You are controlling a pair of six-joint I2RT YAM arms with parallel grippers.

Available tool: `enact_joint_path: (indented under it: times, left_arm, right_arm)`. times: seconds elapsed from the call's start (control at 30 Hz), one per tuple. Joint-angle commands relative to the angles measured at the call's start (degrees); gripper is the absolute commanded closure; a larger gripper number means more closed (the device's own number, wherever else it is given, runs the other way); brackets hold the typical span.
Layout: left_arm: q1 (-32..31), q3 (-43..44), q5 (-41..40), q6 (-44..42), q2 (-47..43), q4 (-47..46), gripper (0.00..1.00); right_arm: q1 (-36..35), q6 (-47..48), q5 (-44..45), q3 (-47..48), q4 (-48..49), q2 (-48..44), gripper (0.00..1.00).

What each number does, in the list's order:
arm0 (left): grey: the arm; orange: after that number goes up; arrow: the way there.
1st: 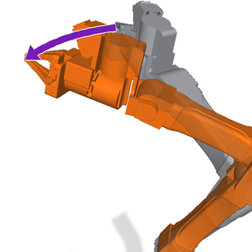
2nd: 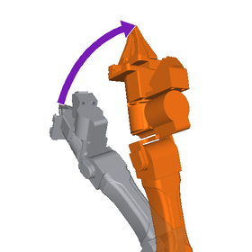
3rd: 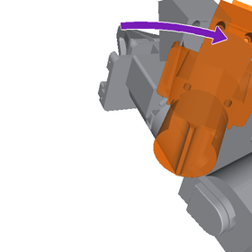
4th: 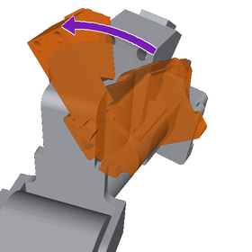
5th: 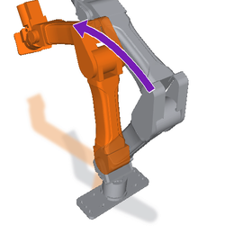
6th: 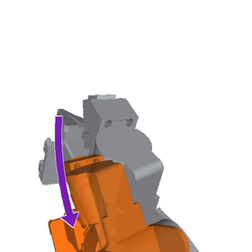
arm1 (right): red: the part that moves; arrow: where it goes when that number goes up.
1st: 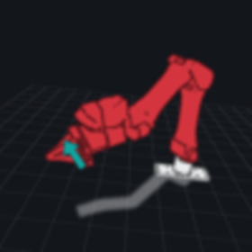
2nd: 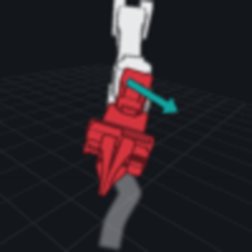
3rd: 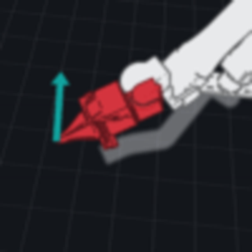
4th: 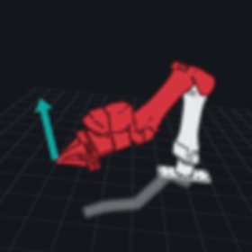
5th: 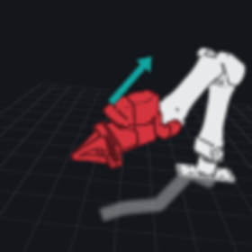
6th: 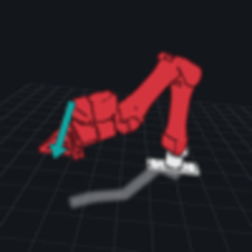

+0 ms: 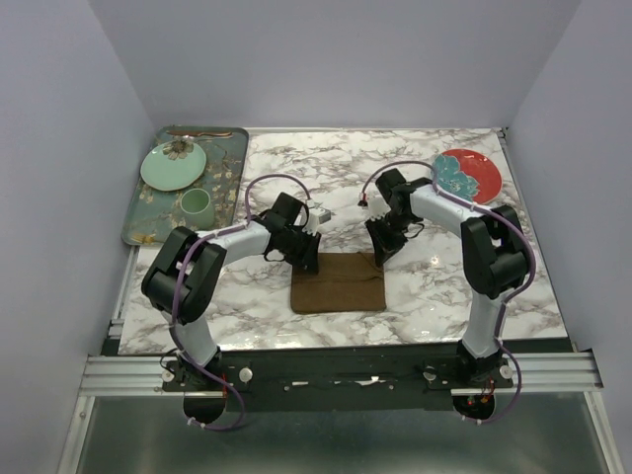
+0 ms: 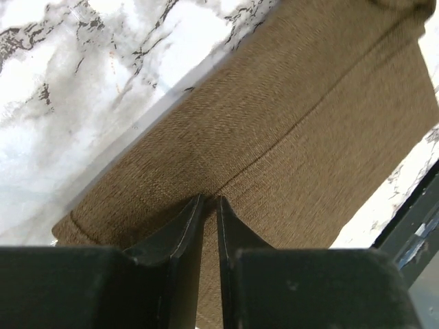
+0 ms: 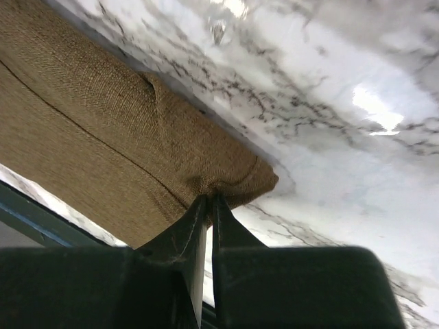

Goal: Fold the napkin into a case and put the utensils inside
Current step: Fold the lower triangle-folded napkin at the center of the board.

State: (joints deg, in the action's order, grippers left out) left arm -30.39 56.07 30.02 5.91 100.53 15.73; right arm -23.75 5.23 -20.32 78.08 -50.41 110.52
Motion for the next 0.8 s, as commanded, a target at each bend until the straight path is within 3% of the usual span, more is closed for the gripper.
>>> enact_joint_path:
  times: [0.0,0.27,0.4,0.5,0.77]
  left_arm:
    - [-0.1,-0.8,-1.7,5.4,2.8,0.7,0.80]
    - [0.2,-0.8,-1.1,8.9,4.5,-0.3,0.82]
    - [5.1,-5.4,10.6,15.8,-3.1,-14.0,0.69]
    - [5.5,-4.7,15.1,19.7,-6.7,-18.3,0.61]
    - [0.0,-0.9,18.0,36.6,1.6,-33.1,0.58]
  right_arm:
    - [-0.7,-0.4,0.3,-3.0,0.7,0.5,0.85]
    - [-1.7,-1.7,1.2,-6.4,2.8,0.8,0.85]
    - [-2.0,-1.0,4.7,-8.0,4.4,2.4,0.86]
    - [-2.0,-0.4,6.3,-8.8,6.1,2.0,0.86]
    - [-2.0,0.5,7.7,-9.4,7.1,1.9,0.86]
